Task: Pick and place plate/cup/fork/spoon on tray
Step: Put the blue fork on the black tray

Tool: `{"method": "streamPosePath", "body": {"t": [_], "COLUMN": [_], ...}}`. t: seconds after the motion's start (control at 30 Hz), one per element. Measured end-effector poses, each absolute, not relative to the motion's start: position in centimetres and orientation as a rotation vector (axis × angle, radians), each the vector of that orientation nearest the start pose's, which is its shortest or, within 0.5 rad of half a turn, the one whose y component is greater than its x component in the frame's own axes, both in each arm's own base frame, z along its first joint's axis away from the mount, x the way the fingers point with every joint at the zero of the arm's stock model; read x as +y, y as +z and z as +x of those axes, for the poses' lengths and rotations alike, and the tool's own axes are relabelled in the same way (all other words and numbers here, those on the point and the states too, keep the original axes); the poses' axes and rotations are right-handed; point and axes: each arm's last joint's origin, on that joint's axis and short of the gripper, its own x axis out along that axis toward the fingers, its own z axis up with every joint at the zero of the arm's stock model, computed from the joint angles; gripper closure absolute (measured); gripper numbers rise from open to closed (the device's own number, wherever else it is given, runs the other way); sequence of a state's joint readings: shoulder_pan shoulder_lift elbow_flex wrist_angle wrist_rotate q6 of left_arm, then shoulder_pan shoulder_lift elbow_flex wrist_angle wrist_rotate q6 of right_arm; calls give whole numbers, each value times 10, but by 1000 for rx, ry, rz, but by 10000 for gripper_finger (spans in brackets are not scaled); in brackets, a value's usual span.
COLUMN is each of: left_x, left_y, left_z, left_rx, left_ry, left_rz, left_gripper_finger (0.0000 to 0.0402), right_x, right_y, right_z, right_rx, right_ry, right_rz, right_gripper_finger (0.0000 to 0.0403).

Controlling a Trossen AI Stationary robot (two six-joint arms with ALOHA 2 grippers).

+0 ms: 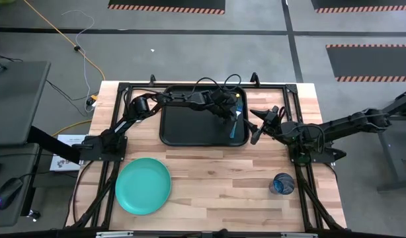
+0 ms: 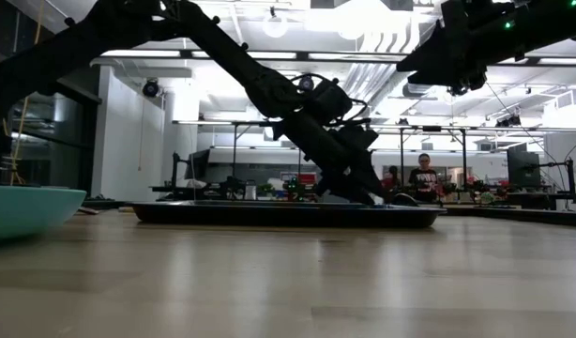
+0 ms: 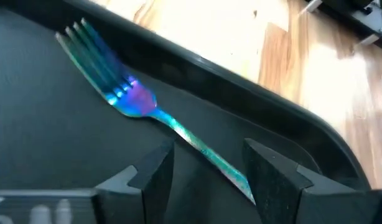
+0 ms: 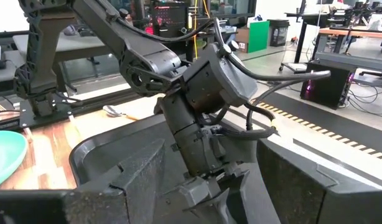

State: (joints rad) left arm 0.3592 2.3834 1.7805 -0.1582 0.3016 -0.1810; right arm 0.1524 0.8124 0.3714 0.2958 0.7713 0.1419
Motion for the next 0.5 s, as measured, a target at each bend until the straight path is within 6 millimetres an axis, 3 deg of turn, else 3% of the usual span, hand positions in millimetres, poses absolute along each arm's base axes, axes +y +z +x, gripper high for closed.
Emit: {"method": "streamPosePath", "body": {"t": [0.2, 0.4, 0.5], "left_x": [160, 136, 122], "left_y": [122, 122, 122], "left_z": [484, 491, 492], "left_rx": [831, 861, 899], "left_ry": [139, 213, 235], "left_rz": [-322, -165, -91], "left_gripper_finger": [256, 378, 390], "right_x": [6, 6, 6], "right_y": [232, 231, 231], "right_z": [174, 174, 174], "right_rx": [88, 99, 99], "right_ry": [-628, -635, -636], "right_rz": [83, 77, 77], "right_gripper_finger": [160, 160, 160]}}
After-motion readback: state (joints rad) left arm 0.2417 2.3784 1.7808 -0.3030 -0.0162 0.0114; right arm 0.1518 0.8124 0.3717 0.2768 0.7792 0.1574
